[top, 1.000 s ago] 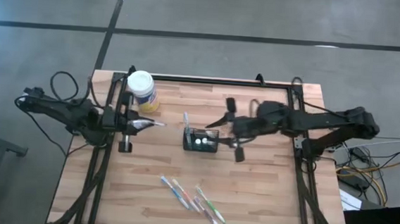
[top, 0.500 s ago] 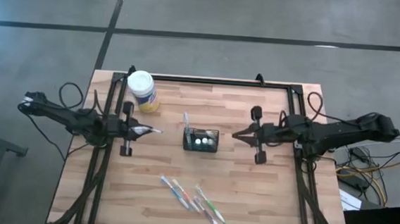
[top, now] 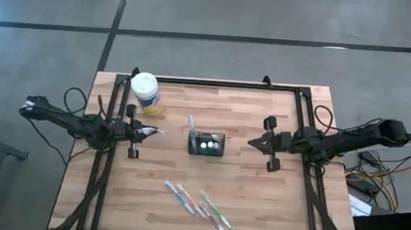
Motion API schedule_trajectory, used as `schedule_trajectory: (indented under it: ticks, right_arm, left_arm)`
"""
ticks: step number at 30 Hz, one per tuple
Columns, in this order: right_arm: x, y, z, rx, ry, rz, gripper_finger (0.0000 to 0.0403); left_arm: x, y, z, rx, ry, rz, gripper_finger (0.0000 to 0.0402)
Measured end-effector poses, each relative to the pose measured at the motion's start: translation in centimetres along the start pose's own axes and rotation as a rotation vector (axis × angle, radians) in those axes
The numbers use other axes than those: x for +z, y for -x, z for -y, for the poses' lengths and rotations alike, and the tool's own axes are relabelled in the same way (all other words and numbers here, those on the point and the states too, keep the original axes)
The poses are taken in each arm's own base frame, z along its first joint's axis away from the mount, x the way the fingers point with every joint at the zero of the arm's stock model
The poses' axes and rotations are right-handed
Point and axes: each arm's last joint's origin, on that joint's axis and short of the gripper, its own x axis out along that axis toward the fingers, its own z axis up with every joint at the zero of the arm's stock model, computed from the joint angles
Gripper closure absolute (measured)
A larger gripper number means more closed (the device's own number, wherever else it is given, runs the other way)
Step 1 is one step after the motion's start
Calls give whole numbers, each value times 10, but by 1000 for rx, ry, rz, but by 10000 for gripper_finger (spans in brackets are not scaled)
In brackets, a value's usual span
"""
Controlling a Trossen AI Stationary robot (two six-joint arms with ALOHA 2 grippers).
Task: Pick & Place toothbrushing station
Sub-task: Put the right purple toothbrush into the wire organizer
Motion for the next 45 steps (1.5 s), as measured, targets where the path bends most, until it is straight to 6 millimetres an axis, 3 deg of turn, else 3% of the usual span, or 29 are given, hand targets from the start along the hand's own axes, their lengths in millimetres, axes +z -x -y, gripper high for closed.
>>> schedule_trajectory:
  ticks: [21,33,45]
  right_arm:
    - [-4,5,0,1,12,-5,394]
    - [-6,5,0,1,-9,-23,394]
    - [-7,5,1,-23,12,-29,394]
  left_arm:
    - [-3,-6,4,-10,-5,-16,378]
    - [-14,-32,21,-96,-34,-5,378]
    - [-34,-71,22,-40,4,-53,378]
